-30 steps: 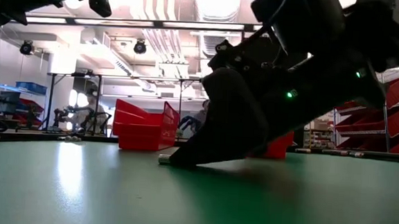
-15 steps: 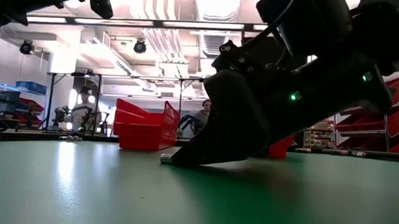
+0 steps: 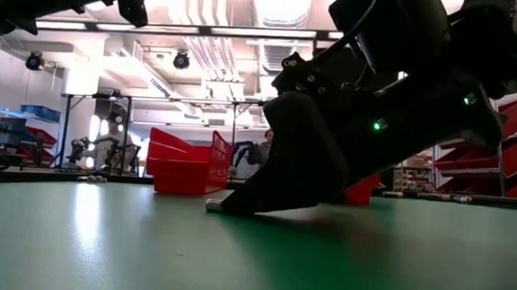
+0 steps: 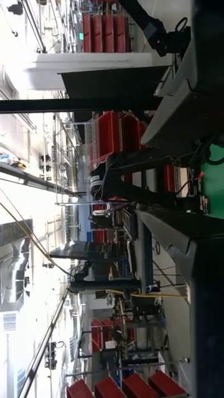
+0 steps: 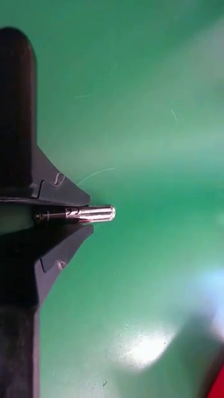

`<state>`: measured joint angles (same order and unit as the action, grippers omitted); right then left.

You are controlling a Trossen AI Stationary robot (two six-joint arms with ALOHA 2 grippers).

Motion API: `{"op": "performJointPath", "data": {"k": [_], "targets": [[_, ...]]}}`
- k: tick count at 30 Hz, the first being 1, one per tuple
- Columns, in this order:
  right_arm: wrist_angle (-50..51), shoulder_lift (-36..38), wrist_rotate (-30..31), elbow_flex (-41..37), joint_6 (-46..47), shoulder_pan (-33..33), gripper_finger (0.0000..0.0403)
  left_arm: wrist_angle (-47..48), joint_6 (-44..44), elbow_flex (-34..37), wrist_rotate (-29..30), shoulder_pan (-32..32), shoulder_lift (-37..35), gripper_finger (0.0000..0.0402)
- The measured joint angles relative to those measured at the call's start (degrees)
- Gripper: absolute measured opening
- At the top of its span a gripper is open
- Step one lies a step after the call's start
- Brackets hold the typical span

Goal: Sort batteries
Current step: Put the silver battery into the right red bin

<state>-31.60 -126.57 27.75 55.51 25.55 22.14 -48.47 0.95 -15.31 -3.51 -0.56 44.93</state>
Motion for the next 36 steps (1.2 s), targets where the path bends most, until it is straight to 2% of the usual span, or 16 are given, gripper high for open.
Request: {"op": "performJointPath", "data": {"k": [9, 22, 31, 36], "targets": [[4.3, 8.3, -0.6, -0.3, -6.1, -0.4, 0.0034, 0.1, 0.0, 0.0, 0.0, 0.0, 0.0, 0.0158], [35.7, 33.2, 0.5, -1.1, -10.3, -6.8, 0.0034, 0.5, 0.0, 0.0, 0.0, 0.0, 0.0, 0.0158], [54.3, 48.4, -0.2, -1.0, -17.0, -18.5, 0.0034, 0.5, 0.0, 0.0, 0.0, 0.0, 0.0, 0.0158], [56.3, 50.2, -9.0, -0.8, -24.6, -27.9, 0.0034, 0.5, 0.1, 0.0, 0.2, 0.0, 0.0, 0.0158]]}}
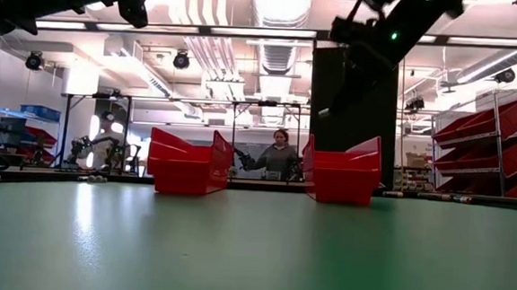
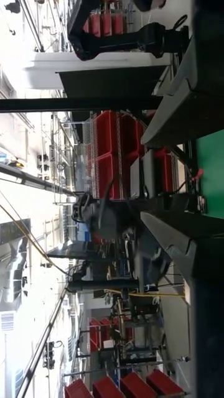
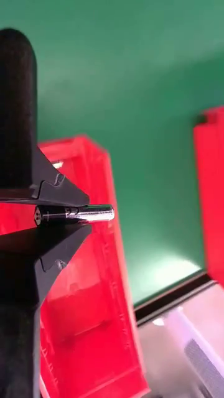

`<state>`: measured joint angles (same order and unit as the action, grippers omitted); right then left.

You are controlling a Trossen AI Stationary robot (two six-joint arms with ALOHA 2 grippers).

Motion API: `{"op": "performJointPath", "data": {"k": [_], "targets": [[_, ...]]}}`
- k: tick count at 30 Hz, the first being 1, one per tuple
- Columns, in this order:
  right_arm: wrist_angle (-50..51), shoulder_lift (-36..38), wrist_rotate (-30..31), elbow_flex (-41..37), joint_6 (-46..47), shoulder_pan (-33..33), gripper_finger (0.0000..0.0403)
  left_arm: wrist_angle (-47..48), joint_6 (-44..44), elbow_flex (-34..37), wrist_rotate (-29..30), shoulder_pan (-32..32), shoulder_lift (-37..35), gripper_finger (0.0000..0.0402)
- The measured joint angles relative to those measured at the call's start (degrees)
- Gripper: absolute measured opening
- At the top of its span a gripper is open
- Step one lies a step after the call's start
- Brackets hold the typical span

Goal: Sort batteries
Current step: Put the silver battery into the right red bin

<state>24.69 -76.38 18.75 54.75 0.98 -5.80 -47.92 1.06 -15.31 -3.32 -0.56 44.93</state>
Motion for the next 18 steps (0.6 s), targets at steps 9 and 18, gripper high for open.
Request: {"op": "performJointPath", "data": {"k": [9, 18], "targets": [[9.3, -8.5, -6.7, 10.0, -11.1, -12.3, 0.0034, 0.9, 1.8, 0.0, 5.7, 0.0, 0.0, 0.0158], [11.5, -20.8, -13.0, 16.5, -18.2, -18.8, 0.0034, 0.4, 5.0, 0.0, 5.9, 0.0, -0.1, 0.0158]]}}
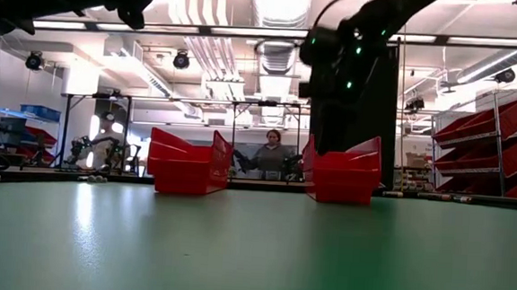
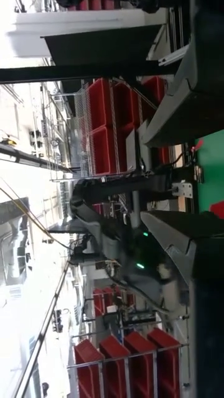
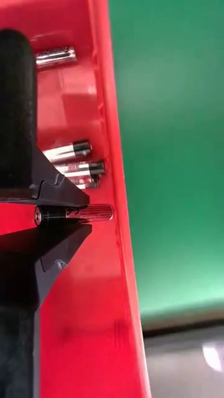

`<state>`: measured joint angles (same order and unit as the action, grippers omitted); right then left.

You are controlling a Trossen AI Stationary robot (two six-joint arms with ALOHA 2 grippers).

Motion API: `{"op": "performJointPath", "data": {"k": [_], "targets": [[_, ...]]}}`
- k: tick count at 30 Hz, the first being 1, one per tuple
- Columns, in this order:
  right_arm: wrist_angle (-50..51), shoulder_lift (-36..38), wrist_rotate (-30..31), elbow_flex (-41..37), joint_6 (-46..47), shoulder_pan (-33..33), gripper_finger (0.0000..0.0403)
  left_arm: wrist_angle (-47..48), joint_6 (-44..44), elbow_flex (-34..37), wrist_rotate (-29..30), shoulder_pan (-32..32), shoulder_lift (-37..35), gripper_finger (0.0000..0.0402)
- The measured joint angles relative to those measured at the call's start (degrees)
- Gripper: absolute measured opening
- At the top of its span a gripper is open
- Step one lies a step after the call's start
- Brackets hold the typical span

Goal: Sort batteries
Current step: Put the silver battery into the right red bin

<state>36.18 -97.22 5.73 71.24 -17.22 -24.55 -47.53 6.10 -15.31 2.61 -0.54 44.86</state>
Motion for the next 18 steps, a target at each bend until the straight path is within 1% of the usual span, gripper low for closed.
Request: {"op": "performJointPath", "data": {"k": [3, 8, 14, 18], "targets": [[0.5, -3.5, -3.8, 0.7, -1.0, -1.6, 0.0034, 0.0, 1.6, 0.0, 0.0, 0.0, -0.2, 0.0158], [0.8, -7.3, -4.5, 1.4, -3.9, -3.8, 0.0034, -1.6, 3.2, 0.0, 0.0, 0.0, -1.0, 0.0158], [1.1, -8.7, -5.1, 1.9, -8.1, -5.5, 0.0034, -2.8, 3.9, 0.0, 0.0, 0.0, -1.7, 0.0158], [0.9, -9.1, -9.0, 1.9, -11.7, -5.9, 0.0034, -2.9, 4.6, 0.0, 0.8, 0.0, -1.9, 0.0158]]}}
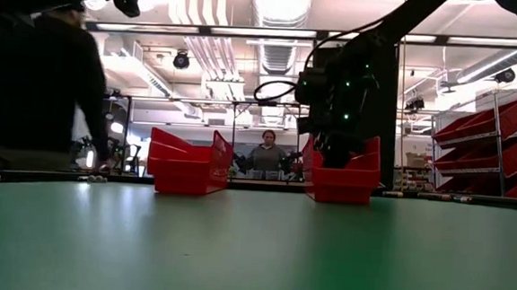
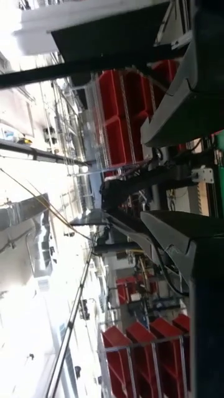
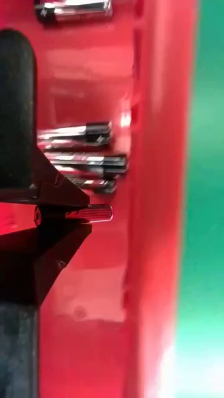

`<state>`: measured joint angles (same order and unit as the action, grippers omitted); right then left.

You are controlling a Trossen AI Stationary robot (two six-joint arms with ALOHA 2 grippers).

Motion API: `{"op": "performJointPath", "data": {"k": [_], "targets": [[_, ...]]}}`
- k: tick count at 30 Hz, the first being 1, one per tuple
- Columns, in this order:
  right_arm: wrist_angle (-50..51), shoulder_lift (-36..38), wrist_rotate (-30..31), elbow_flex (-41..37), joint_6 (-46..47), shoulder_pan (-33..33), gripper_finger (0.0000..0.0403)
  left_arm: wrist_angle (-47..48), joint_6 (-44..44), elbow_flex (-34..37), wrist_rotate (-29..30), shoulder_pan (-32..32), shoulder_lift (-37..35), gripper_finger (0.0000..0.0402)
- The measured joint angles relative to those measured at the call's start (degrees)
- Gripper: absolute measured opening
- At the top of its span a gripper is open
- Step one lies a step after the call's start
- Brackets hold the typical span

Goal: Sort batteries
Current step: Put the silver battery into the right red bin

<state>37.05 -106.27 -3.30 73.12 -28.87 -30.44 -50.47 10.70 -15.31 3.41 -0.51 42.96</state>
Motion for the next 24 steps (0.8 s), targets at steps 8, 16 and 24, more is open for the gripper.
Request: {"op": "performJointPath", "data": {"k": [8, 16, 24], "targets": [[-1.5, -1.0, -0.2, -0.2, -0.6, -0.4, 0.0034, 0.4, 0.3, 0.0, 3.2, 0.0, 0.0, 0.0158], [-1.5, -1.1, 0.3, -0.6, -3.7, -0.6, 0.0047, 0.4, 0.1, 0.0, 3.2, 0.0, 0.1, 0.0158], [-1.9, -1.3, 0.7, -1.9, -2.1, -0.6, 0.0048, 0.4, -0.2, 0.0, 3.2, 0.0, 0.1, 0.0158]]}}
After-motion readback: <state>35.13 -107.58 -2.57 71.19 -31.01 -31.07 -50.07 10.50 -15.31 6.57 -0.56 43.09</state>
